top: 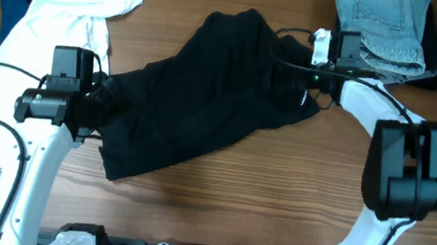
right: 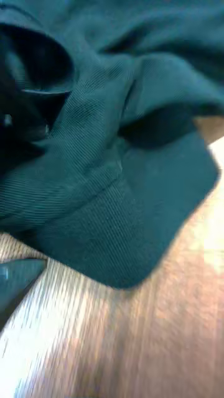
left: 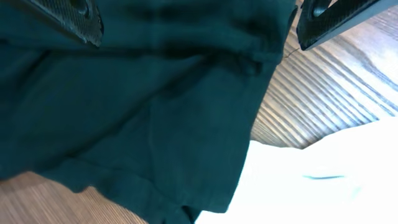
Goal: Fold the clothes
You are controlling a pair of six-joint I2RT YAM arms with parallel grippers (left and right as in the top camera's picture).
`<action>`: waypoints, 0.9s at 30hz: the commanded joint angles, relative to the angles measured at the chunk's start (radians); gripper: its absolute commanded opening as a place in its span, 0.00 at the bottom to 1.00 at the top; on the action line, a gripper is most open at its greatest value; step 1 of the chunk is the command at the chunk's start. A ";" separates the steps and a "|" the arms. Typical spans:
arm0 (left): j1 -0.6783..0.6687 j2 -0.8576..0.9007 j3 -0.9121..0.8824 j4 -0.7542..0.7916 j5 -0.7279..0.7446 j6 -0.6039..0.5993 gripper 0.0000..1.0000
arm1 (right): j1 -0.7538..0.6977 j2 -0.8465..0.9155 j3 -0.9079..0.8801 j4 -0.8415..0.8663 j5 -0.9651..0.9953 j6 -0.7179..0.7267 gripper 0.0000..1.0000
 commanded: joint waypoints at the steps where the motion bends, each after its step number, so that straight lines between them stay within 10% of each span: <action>1: 0.005 -0.007 0.015 0.008 0.024 0.064 1.00 | 0.000 0.023 0.018 -0.010 -0.015 0.100 0.24; 3: 0.005 -0.007 0.015 0.021 0.019 0.080 1.00 | -0.027 -0.008 0.018 -0.069 0.050 0.216 0.04; 13: 0.005 0.017 0.015 0.192 0.029 0.150 1.00 | -0.228 -0.231 0.010 -0.785 0.185 0.275 0.04; 15: 0.005 0.067 0.019 0.245 0.047 0.187 1.00 | -0.228 -0.238 0.012 -0.797 0.174 0.251 0.24; 16: 0.005 0.109 0.039 0.255 0.064 0.206 1.00 | -0.228 -0.251 0.021 -0.797 0.158 0.222 0.63; 18: 0.005 0.216 0.129 0.251 0.095 0.264 1.00 | -0.227 -0.296 0.093 -0.819 0.096 0.140 0.91; 27: 0.003 0.626 0.394 0.276 0.129 0.508 1.00 | -0.060 -0.352 0.304 -0.638 0.011 -0.042 0.93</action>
